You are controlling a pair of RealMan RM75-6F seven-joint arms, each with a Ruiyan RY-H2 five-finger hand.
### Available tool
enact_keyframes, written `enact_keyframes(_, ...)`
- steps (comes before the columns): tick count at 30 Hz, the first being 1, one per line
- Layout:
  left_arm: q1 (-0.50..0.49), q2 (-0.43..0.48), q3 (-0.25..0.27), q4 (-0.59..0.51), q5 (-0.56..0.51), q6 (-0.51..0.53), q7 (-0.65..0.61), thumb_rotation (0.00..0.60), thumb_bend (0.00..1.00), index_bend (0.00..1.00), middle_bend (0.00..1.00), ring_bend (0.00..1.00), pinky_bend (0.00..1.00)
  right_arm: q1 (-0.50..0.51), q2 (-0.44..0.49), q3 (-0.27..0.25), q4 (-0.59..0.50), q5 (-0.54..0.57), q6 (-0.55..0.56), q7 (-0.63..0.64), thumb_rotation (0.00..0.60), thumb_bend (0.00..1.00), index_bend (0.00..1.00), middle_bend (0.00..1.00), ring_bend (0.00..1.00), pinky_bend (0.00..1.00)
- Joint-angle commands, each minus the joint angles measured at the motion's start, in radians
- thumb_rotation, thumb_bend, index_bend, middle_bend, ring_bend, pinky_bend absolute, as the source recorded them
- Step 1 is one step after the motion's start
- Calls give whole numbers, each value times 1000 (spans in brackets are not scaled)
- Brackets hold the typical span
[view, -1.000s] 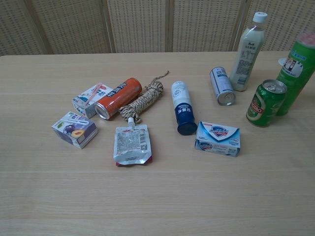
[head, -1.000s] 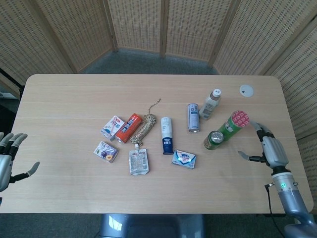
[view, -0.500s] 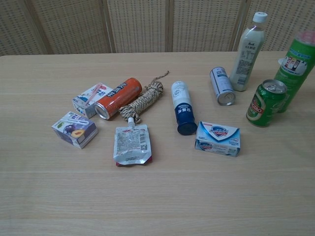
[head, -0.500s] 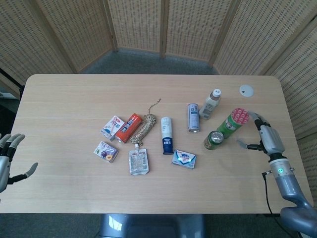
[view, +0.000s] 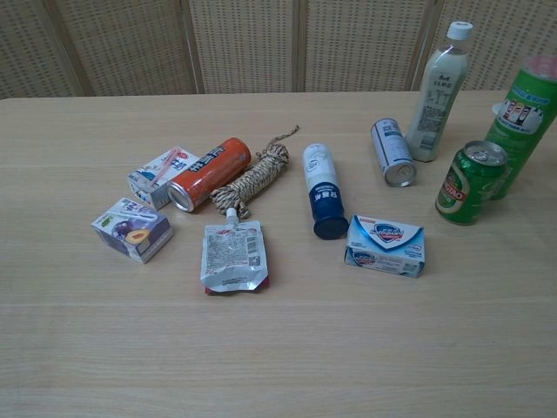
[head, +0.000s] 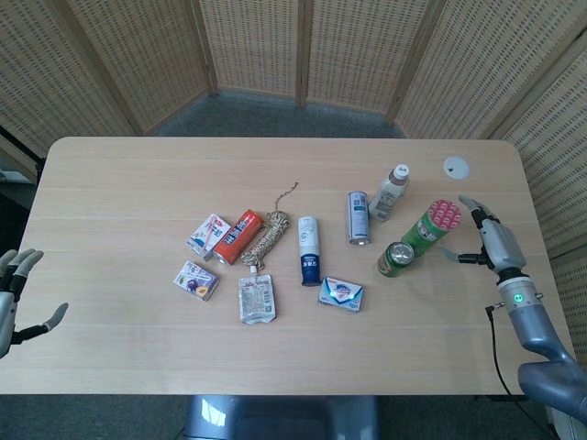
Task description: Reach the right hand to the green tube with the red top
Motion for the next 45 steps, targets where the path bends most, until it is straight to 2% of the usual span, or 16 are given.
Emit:
enact_keyframes(1,1,1,0,0,-1,0,0,337,297,126,158,127,0,14,-12,0,15,0,-13,10,458,171,0,0,0,0)
enact_keyframes(20,27,4,3,-7,-16,19,5,336,298,126,143,127,0,116,-78,24,137,15,-107,67,470,142,0,18,13,5)
enact_keyframes(23,28,4,2,-5,-16,19,4,337,297,127,142,127,0,123,-91,25,156,16,-108,71,534,142,8,122,148,115)
enact_keyframes(24,29,3,2,-5,-17,19,3,336,297,126,143,127,0,124,-95,24,161,17,-109,74,567,142,33,164,212,170)
enact_keyframes(26,30,3,2,-3,-18,19,1,334,297,126,143,126,0,124,-102,23,169,18,-105,78,595,143,90,215,296,242)
enact_keyframes(32,29,0,-1,1,-16,18,-1,338,297,127,142,127,0,121,-118,18,191,9,-79,82,600,149,323,460,558,473)
enact_keyframes(38,26,-8,-3,6,-17,13,-1,333,297,127,142,127,0,115,-126,28,193,19,-49,77,600,161,407,534,678,575)
enact_keyframes(45,22,-11,-6,11,-19,5,-5,337,299,128,142,127,0,108,-101,41,147,36,-33,63,600,165,426,540,686,583)
